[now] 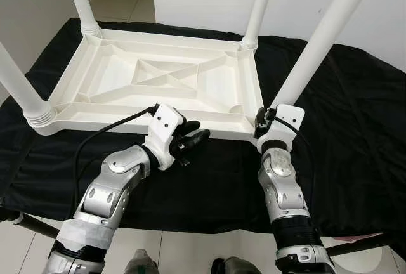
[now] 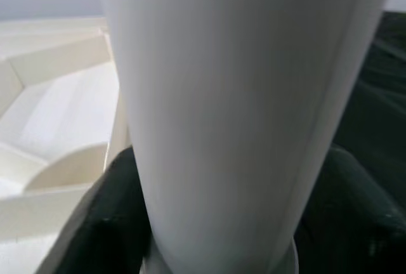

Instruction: Building children table

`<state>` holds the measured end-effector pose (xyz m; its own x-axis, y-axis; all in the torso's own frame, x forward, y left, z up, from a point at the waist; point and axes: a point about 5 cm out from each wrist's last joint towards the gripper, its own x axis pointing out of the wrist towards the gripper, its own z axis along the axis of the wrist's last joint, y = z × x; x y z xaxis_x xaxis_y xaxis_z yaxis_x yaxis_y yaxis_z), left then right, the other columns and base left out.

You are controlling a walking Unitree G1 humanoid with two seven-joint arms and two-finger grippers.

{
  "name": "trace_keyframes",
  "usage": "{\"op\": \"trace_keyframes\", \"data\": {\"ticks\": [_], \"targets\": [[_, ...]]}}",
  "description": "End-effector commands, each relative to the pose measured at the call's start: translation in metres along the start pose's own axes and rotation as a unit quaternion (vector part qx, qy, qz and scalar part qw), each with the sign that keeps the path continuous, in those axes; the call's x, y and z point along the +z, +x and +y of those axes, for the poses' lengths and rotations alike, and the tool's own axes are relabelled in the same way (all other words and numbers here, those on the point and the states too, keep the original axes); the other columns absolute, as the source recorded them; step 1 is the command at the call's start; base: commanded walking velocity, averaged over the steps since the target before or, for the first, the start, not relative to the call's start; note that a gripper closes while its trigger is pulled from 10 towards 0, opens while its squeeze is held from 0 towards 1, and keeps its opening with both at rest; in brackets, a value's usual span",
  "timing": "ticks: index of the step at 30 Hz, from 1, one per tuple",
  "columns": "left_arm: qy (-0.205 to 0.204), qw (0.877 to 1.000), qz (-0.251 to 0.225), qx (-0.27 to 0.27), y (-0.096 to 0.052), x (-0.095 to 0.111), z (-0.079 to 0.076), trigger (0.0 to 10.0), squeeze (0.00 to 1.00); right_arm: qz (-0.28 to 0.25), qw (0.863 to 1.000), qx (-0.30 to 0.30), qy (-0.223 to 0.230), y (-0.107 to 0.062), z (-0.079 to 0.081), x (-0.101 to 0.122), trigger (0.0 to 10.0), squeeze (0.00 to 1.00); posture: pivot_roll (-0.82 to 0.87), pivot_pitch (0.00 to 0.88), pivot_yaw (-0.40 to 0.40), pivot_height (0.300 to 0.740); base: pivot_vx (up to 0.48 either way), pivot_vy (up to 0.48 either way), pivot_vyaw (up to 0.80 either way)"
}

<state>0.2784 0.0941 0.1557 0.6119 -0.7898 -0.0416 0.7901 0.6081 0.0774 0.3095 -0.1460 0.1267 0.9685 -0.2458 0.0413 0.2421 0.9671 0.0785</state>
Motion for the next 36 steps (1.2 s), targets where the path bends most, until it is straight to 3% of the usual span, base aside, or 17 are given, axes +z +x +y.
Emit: {"op": "trace_keyframes", "data": {"ticks": [1, 4, 12, 13, 18, 21, 23, 26, 27, 32, 33, 34, 35, 36], "targets": [[0.002, 1.000, 0.003, 0.000, -0.002, -0.002, -0.003, 10.0, 0.00, 0.021, 0.999, -0.022, -0.010, -0.004, -0.022, -0.013, 10.0, 1.00, 0.03, 0.046, -0.042, 0.740, 0.000, 0.000, 0.00], [0.002, 1.000, 0.003, 0.000, -0.002, -0.003, -0.003, 10.0, 0.00, 0.017, 1.000, -0.019, -0.009, -0.004, -0.024, -0.012, 10.0, 1.00, 0.03, 0.046, -0.042, 0.740, 0.000, 0.000, 0.00], [-0.002, 1.000, -0.002, 0.005, -0.002, -0.002, -0.004, 10.0, 0.00, 0.016, 0.997, 0.070, -0.001, -0.005, -0.040, -0.011, 10.0, 0.98, 0.02, 0.058, -0.049, 0.740, 0.000, 0.000, 0.00], [-0.002, 1.000, -0.001, 0.005, -0.002, -0.002, -0.004, 10.0, 0.00, 0.018, 0.994, 0.106, -0.009, -0.003, -0.042, -0.011, 10.0, 0.00, 0.02, 0.061, -0.049, 0.740, 0.000, 0.000, 0.00], [-0.003, 1.000, 0.001, -0.004, -0.001, -0.002, -0.006, 10.0, 0.00, 0.014, 0.980, 0.196, -0.043, 0.005, -0.049, -0.007, 10.0, 0.00, 0.01, 0.063, -0.041, 0.740, 0.000, 0.000, 0.00], [-0.002, 1.000, 0.001, -0.006, -0.001, -0.002, -0.006, 10.0, 0.00, 0.012, 0.977, 0.208, -0.046, 0.006, -0.048, -0.006, 10.0, 0.00, 0.01, 0.063, -0.041, 0.740, 0.000, 0.000, 0.00], [-0.001, 1.000, 0.001, -0.011, 0.000, -0.001, -0.007, 10.0, 0.00, 0.010, 0.961, 0.269, -0.063, 0.012, -0.042, -0.003, 10.0, 0.00, 0.01, 0.064, -0.034, 0.740, 0.000, 0.000, 0.00], [-0.001, 1.000, 0.000, -0.013, 0.001, -0.001, -0.007, 10.0, 0.00, 0.009, 0.952, 0.299, -0.070, 0.015, -0.037, 0.000, 10.0, 0.00, 0.01, 0.063, -0.030, 0.740, 0.000, 0.000, 0.00], [-0.001, 1.000, 0.000, -0.015, 0.002, -0.001, -0.008, 10.0, 0.00, 0.009, 0.940, 0.332, -0.076, 0.018, -0.031, 0.001, 10.0, 0.00, 0.01, 0.063, -0.030, 0.740, 0.000, 0.000, 0.00], [-0.001, 1.000, -0.001, -0.016, 0.003, 0.000, -0.008, 10.0, 0.00, 0.011, 0.927, 0.366, -0.078, 0.021, -0.023, 0.003, 10.0, 0.00, 0.01, 0.062, -0.031, 0.740, 0.000, 0.000, 0.00], [-0.001, 1.000, -0.002, -0.016, 0.003, 0.000, -0.008, 10.0, 0.00, 0.011, 0.920, 0.383, -0.081, 0.021, -0.019, 0.003, 8.4, 0.00, 0.01, 0.062, -0.031, 0.740, 0.000, 0.000, 0.00], [-0.001, 1.000, -0.002, -0.016, 0.003, 0.000, -0.008, 10.0, 0.00, 0.011, 0.920, 0.383, -0.081, 0.021, -0.019, 0.003, 8.4, 0.00, 0.01, 0.062, -0.031, 0.740, 0.000, 0.000, 0.00], [-0.002, 1.000, -0.003, -0.015, 0.004, 0.000, -0.009, 10.0, 0.00, 0.011, 0.909, 0.407, -0.091, 0.022, -0.014, 0.003, 6.7, 0.00, 0.01, 0.062, -0.032, 0.740, 0.000, 0.000, 0.00], [-0.002, 1.000, -0.003, -0.015, 0.004, 0.000, -0.009, 10.0, 0.00, 0.011, 0.909, 0.407, -0.091, 0.022, -0.014, 0.003, 6.7, 0.00, 0.01, 0.062, -0.032, 0.740, 0.000, 0.000, 0.00]]}}
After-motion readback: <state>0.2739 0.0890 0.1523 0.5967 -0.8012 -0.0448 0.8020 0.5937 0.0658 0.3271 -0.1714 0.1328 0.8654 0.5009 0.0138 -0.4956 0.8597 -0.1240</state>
